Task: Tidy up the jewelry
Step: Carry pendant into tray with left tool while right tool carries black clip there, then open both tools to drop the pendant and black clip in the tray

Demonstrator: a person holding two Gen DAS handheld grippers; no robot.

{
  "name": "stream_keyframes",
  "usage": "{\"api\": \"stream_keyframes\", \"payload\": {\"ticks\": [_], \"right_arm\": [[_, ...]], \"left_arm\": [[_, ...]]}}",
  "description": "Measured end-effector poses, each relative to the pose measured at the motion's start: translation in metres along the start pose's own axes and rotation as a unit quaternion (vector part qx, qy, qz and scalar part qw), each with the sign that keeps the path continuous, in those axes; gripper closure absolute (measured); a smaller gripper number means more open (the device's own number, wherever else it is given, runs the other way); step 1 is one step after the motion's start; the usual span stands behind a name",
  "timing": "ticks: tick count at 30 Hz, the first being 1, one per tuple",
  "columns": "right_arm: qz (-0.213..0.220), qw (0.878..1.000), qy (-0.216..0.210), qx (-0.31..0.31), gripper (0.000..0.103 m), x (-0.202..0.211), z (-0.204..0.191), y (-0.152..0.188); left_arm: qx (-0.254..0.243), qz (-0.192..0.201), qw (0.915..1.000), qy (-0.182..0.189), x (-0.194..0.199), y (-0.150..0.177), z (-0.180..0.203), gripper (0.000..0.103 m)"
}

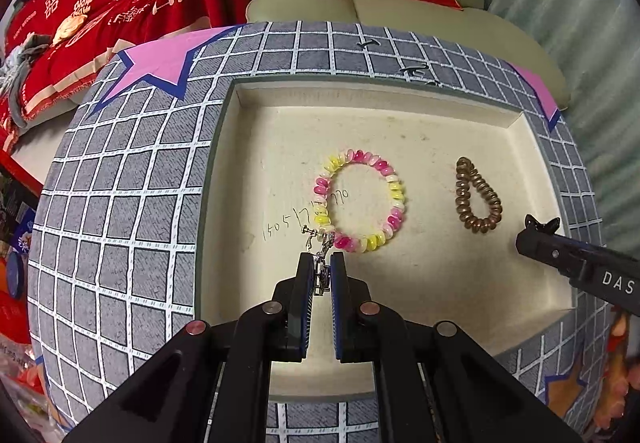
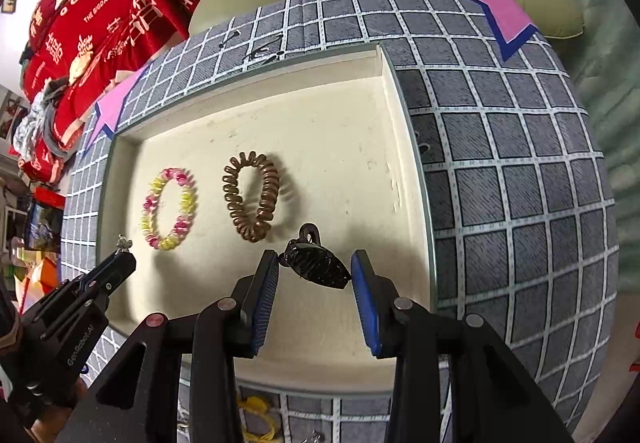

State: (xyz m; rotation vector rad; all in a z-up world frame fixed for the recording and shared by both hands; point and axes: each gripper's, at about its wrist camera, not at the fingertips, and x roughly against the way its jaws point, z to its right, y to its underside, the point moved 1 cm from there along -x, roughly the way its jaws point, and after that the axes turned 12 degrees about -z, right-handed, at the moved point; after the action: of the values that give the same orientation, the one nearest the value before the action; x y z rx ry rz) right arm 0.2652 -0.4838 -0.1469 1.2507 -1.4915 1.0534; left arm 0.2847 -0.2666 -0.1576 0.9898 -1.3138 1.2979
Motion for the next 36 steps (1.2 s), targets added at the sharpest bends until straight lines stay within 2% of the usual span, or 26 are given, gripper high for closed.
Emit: {"api": "stream_keyframes", "payload": {"ticks": [5, 15, 17, 19, 24, 33, 35, 36], "right_arm": [[-0.007, 1.000, 0.005, 0.003, 0.062, -0.010, 0.002, -0.003], [-0.007, 1.000, 0.011, 0.013, 0.060, -0.013, -0.001, -0.005], [-0.008, 1.000, 0.010, 0.012, 0.047, -0.013, -0.001, -0.006], [-0.009, 1.000, 0.004, 0.011, 0.039, -0.013, -0.001, -0.006], [0.000, 1.000, -0.020, -0.002, 0.032, -0.003, 0.003, -0.003], [0.023, 0.999, -0.047, -0.016, 0.031, 0.022, 0.000, 0.003], [0.026, 0.998, -0.056, -0.023, 0.022, 0.027, 0.002, 0.004], [0.028, 0.997, -0.063, -0.026, 0.022, 0.029, 0.003, 0.004]], "left_arm": [[-0.007, 0.000, 0.9997, -0.022, -0.004, 0.001, 0.002, 0.086], [-0.005, -0.019, 0.9993, -0.031, -0.011, 0.001, 0.002, 0.085], [-0.005, -0.020, 0.9992, -0.033, -0.012, 0.002, 0.003, 0.085], [-0.008, -0.017, 0.9991, -0.039, -0.010, 0.002, 0.004, 0.085], [-0.011, -0.004, 0.9993, -0.036, 0.002, 0.003, 0.006, 0.085], [-0.023, 0.005, 0.9992, -0.033, 0.017, 0.005, 0.013, 0.085], [-0.019, 0.006, 0.9993, -0.030, 0.021, 0.005, 0.011, 0.085], [-0.017, 0.006, 0.9995, -0.027, 0.023, 0.005, 0.011, 0.085]]}}
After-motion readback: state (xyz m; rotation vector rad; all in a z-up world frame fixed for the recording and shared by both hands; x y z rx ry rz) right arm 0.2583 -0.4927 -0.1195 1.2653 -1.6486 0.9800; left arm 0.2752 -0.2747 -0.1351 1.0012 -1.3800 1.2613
